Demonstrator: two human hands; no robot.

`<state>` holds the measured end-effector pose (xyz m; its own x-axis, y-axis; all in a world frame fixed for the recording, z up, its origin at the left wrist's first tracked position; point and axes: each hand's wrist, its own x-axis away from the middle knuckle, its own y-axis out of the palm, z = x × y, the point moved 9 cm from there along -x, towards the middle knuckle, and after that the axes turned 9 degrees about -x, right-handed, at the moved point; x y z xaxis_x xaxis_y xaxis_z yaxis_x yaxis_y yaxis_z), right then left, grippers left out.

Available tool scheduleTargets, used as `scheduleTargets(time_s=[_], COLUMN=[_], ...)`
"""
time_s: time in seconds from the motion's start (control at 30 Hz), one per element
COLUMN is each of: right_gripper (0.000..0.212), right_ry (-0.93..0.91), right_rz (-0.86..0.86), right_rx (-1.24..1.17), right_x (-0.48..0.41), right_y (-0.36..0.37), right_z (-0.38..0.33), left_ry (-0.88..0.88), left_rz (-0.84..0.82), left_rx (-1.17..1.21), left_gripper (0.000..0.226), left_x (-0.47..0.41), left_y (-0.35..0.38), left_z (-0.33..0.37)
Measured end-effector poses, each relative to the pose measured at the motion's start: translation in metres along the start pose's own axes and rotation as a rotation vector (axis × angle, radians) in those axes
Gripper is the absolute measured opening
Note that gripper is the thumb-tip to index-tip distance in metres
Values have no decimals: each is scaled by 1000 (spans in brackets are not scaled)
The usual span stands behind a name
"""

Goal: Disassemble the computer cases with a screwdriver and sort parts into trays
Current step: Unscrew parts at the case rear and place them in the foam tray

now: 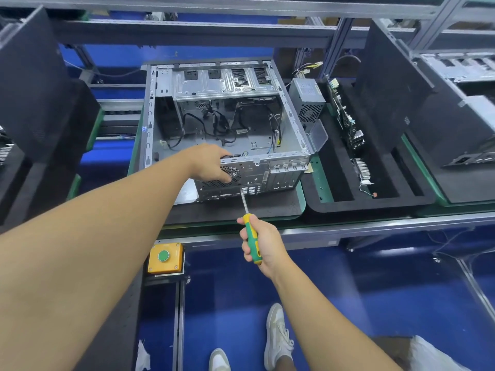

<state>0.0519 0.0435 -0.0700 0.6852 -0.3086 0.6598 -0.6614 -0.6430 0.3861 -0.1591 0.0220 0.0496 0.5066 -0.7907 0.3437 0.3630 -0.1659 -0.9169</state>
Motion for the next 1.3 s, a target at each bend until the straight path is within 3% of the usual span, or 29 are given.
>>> scheduleTargets(time_s=[0.1, 0.27, 0.33, 0.4, 0.47, 0.57, 0.63, 0.7, 0.77, 0.97, 1.03, 1.1, 1.23, 1.3], right_gripper=[36, 32, 24, 24, 24, 23, 30, 38, 36, 27, 25, 25, 25, 26], right_ry=[-78, -329, -367, -349, -283, 0, 184, 223, 139, -268, -312, -220, 161, 227], right_rz=[136, 506, 571, 524, 374, 158, 24, -37, -25, 284, 347, 261, -13, -98], right_rx=[220, 935, 985, 906, 656, 227, 64, 68, 138, 761, 867, 716, 197, 140], right_x=[4, 23, 26, 20, 11, 3, 3, 2, -1, 0, 0, -6, -5, -2], right_y=[-3, 5, 11, 15, 20, 23, 25, 23, 17, 6, 11, 15, 19, 20], right_z=[-13, -41, -39, -35, -27, -12, -5, -7, -12, -31, -34, -25, -12, -14], left_ry=[-1, 0, -4, -13, -11, -6, -11, -9, 1, -3, -7, -1, 10, 14], left_rz=[12, 15, 17, 16, 17, 26, 25, 19, 20, 40, 46, 42, 49, 56], left_rx=[-9, -13, -16, -10, -4, -11, -13, -13, -16, -2, -2, -9, -28, -26], left_gripper=[38, 45, 47, 51, 54, 54, 56, 59, 59, 48, 50, 54, 54, 50], left_x=[0, 0, 0, 0, 0, -1, -2, -3, -3, -3, -3, -3, -3, -3], left_y=[-1, -2, -2, -1, -1, -1, -1, 0, 0, -1, -1, -1, -1, -2], left_z=[1, 2, 1, 1, 0, 0, -1, -1, 0, -1, -1, -1, 0, 0])
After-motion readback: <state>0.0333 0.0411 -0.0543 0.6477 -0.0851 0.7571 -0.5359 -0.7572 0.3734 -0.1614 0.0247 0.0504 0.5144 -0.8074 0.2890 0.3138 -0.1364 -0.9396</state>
